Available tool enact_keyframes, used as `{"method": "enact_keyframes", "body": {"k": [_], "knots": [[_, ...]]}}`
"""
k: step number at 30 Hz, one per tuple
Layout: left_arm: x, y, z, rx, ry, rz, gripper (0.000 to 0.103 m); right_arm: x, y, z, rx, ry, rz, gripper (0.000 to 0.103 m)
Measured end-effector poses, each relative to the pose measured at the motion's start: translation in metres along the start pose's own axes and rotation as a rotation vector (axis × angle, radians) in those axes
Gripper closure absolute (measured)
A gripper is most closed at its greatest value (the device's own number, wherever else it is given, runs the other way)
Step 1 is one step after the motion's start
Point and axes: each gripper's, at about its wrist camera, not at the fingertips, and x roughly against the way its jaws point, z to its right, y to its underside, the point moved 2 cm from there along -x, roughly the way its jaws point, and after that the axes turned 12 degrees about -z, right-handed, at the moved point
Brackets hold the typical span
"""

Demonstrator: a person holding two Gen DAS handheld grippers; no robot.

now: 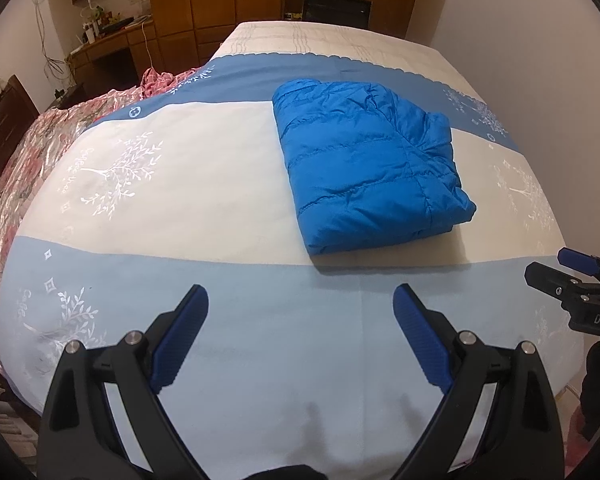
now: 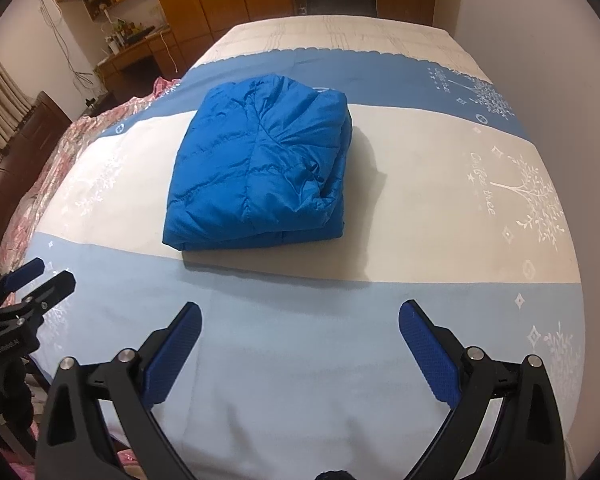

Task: Fold large clothes

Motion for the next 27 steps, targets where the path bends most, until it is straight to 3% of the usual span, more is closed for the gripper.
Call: {"method": "enact_keyframes", "body": {"k": [27], "knots": [[-0.0013,-0.0024,0.0037,-0.008,-0.002,-0.004,0.01,0.0024,-0.0011,0.0023,0.0,-0.003,0.002,0.004]]}}
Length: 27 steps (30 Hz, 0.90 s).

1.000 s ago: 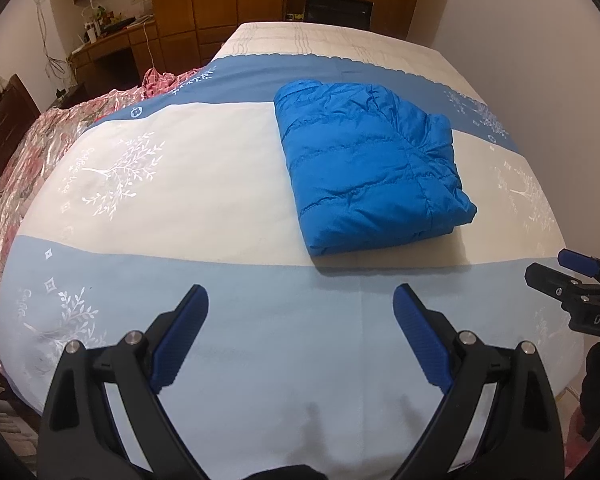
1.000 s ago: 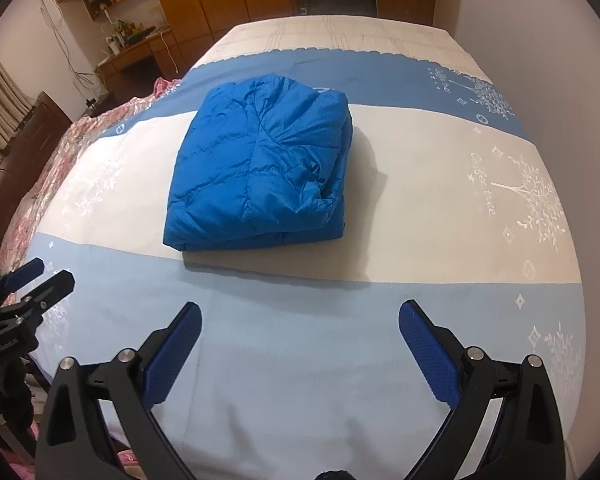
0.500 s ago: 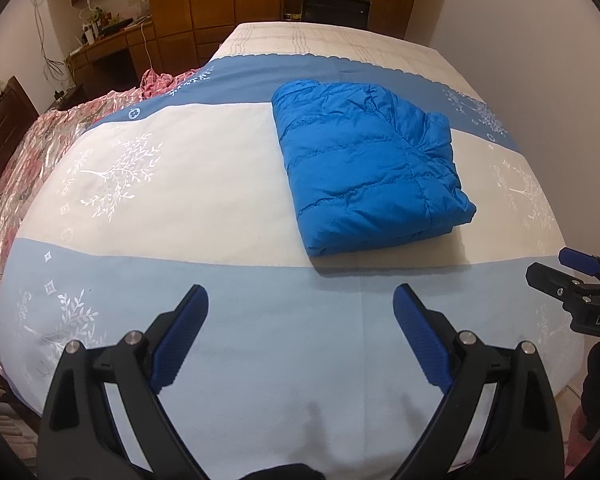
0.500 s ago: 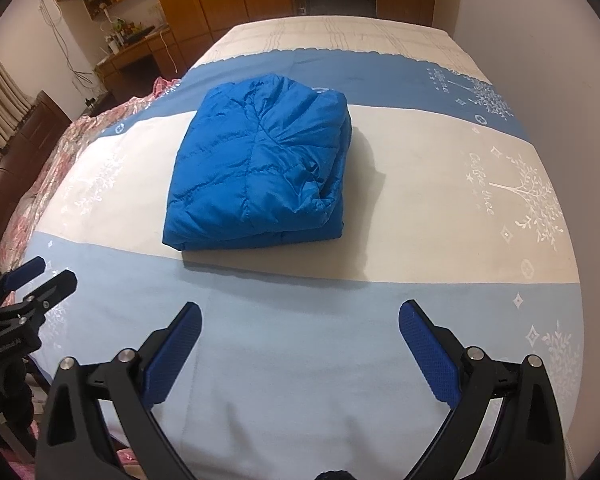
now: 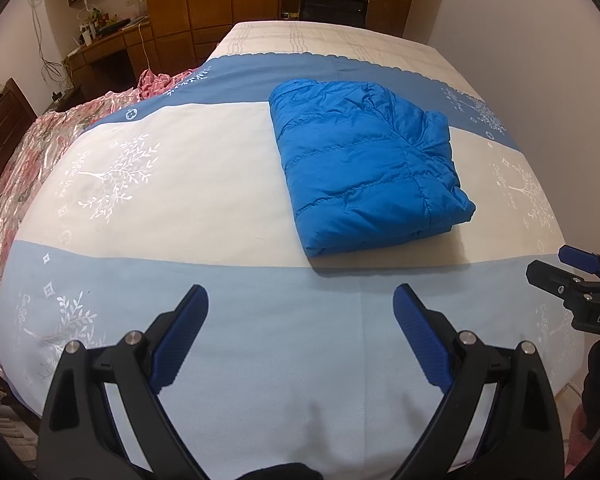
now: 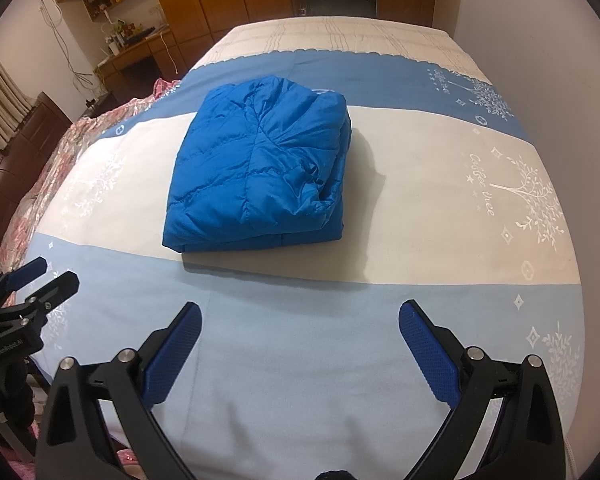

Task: Fold large clothes

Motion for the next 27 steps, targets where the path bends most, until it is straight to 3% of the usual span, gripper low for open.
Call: {"method": "enact_keyframes", "body": {"k": [27], "knots": [[-0.0035,-0.0031,-0.0017,-0.021,0.016,-0.01,0.01,-0.0042,-0.0002,0.0015,-0.011,-0.008,-0.005,0.004]]}}
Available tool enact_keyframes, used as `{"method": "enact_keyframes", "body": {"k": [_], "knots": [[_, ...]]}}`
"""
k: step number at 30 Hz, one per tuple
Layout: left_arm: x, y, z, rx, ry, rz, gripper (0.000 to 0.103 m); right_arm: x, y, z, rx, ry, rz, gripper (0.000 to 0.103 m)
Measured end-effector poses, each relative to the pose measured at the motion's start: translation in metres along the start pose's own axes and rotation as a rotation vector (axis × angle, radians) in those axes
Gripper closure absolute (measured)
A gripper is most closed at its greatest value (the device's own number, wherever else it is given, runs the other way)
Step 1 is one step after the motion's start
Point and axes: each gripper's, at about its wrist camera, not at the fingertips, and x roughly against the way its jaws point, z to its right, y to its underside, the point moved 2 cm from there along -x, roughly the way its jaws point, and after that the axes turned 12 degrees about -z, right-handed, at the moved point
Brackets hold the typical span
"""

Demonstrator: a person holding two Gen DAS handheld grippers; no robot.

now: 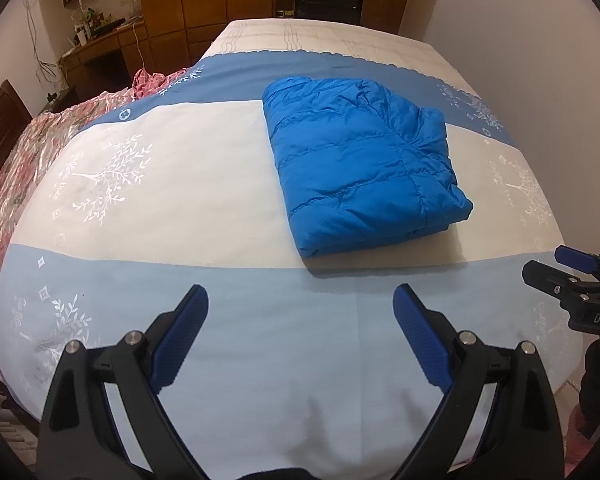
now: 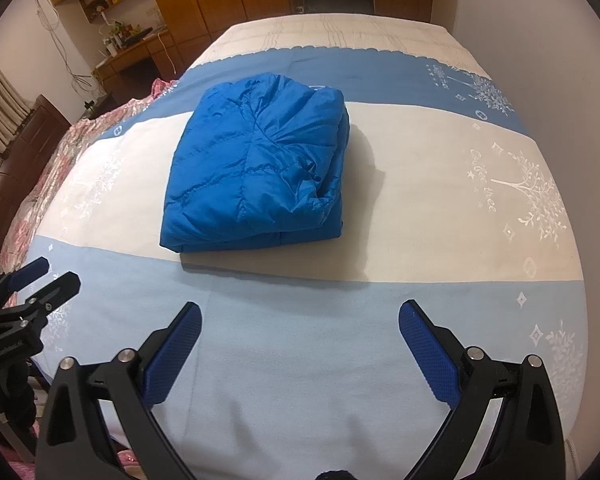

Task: Fold large clothes

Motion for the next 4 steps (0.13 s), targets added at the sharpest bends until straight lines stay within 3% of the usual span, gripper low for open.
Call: {"method": "enact_keyframes", "body": {"k": [4], "knots": [[-0.0007,-0.0003,-0.0003,-0.002,0.001,-0.004,0.01,-0.0009,0.0004,0.0,-0.003,0.0,-0.001,0.004]]}}
